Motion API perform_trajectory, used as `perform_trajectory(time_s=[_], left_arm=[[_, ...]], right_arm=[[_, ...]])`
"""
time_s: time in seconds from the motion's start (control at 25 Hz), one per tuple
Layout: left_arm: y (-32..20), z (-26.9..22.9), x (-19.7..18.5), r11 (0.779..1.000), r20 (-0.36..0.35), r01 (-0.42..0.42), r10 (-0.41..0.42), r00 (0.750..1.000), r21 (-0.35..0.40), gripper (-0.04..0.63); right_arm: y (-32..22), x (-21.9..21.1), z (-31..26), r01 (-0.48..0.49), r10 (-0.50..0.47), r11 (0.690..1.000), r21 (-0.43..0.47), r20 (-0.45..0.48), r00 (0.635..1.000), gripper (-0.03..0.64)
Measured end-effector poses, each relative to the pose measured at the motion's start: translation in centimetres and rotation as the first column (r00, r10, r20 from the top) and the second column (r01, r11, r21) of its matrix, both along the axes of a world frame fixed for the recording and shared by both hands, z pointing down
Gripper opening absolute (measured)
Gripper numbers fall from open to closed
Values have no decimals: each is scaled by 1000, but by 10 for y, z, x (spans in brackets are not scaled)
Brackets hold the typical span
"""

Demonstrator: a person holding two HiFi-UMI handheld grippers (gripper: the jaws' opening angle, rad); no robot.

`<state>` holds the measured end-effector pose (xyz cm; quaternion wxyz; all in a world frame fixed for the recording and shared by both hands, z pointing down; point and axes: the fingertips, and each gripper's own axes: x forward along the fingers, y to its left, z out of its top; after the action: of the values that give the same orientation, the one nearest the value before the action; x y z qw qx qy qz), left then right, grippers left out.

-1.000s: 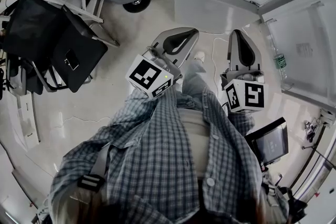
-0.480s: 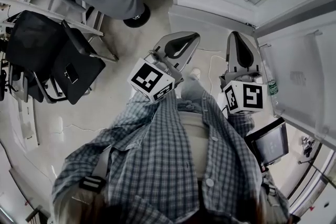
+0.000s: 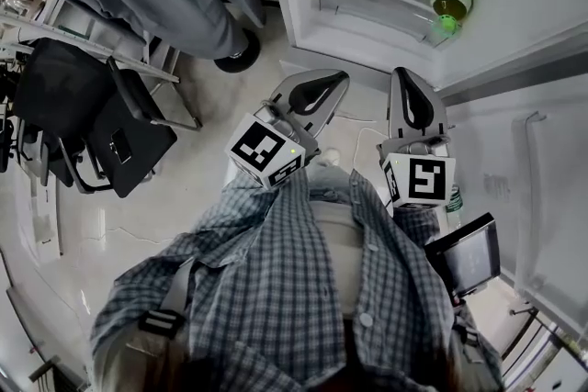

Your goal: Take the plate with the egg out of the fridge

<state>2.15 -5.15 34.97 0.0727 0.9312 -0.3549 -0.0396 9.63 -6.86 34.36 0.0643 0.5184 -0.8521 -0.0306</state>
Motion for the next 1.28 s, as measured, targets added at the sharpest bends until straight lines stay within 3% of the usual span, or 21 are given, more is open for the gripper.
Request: perform_trajectory(time_s=[0.28,0.56,0.8,1.04,1.28], left_arm=[[-27,-7,18,999,-25,9,-10,1000,-32,8],[-43,-10,36,998,-48,-32,30,998,-45,8],[-71,-10,44,997,-63,-69,66,996,-42,8],[-100,-14,50,994,-68,-107,105,992,-34,8],[-126,-18,44,993,-80,-120,117,990,-23,8]], right_arm=[[-21,8,-13,24,-23,999,32,-50,998,9],[-34,19,-13,-13,17,999,39,-89,996,9],[-57,19,-16,-18,31,998,67,-206,978,9],[-91,23,-16,-66,87,995,73,-334,938,9],[-135,23,-9,-114,146,989,93,-547,824,9]])
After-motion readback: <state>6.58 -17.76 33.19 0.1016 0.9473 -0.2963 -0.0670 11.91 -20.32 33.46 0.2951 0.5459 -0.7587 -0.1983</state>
